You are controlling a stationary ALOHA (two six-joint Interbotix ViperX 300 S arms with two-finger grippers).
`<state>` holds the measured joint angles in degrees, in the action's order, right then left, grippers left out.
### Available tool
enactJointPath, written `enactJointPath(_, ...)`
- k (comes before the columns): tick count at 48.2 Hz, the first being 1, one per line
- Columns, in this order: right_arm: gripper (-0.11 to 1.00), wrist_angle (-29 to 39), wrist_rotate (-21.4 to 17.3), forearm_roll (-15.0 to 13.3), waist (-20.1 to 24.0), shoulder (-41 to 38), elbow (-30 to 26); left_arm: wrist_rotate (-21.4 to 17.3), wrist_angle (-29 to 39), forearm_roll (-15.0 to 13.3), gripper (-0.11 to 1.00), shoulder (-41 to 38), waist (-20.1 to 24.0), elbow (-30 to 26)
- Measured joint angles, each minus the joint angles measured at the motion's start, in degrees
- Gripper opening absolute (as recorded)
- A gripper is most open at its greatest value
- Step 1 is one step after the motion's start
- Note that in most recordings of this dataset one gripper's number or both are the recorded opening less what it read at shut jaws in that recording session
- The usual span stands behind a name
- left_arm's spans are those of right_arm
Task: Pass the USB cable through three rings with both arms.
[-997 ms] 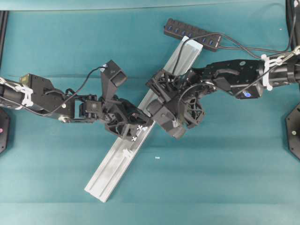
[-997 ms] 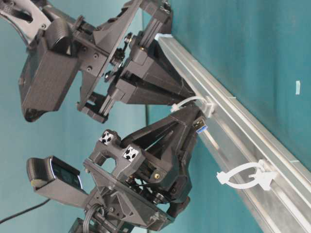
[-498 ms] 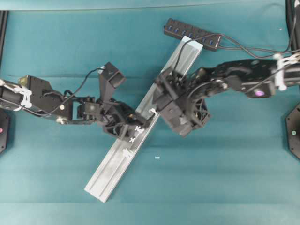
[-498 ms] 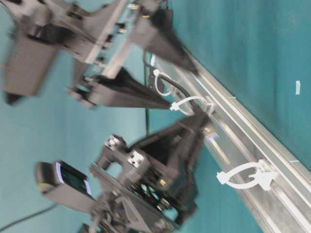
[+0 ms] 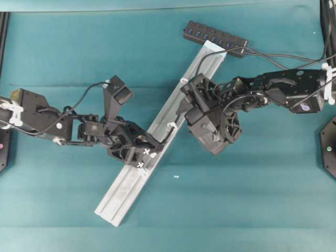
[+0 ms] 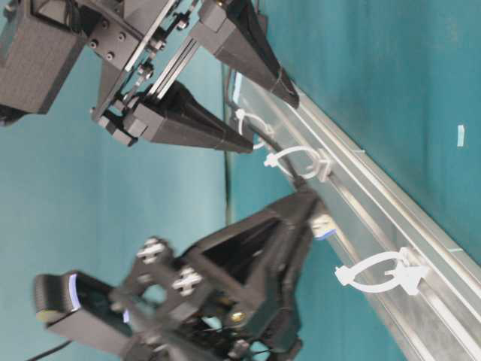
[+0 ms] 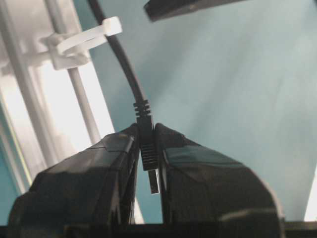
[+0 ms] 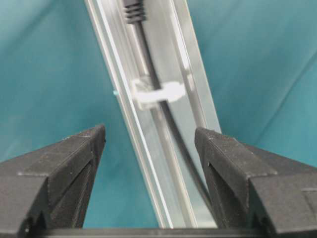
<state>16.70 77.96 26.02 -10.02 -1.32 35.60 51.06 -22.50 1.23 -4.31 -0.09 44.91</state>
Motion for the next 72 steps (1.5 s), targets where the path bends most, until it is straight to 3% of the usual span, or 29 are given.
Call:
enactJointPath(21,0.81,-1.5,0.0,0.1,2.0,-0.4,-1.8,1.6,0.3,0.0,0.11,1.5,-1.8,1.1)
enactJointPath(50,0.72,-1.9,0.0,0.1,6.2,-5.5,-6.0,1.8,1.1,0.0,0.11,2.0,-2.4,1.8)
enactJointPath(56,0.62,-1.9,0.1,0.1,6.5,-6.2,-6.3,1.8,1.2,0.0,0.11,2.0,-2.3,1.8)
enactJointPath(72,0.14,-1.9,0.0,0.1,6.6,-7.6,-7.6,1.8,1.3,0.0,0.11,2.0,-2.4,1.8)
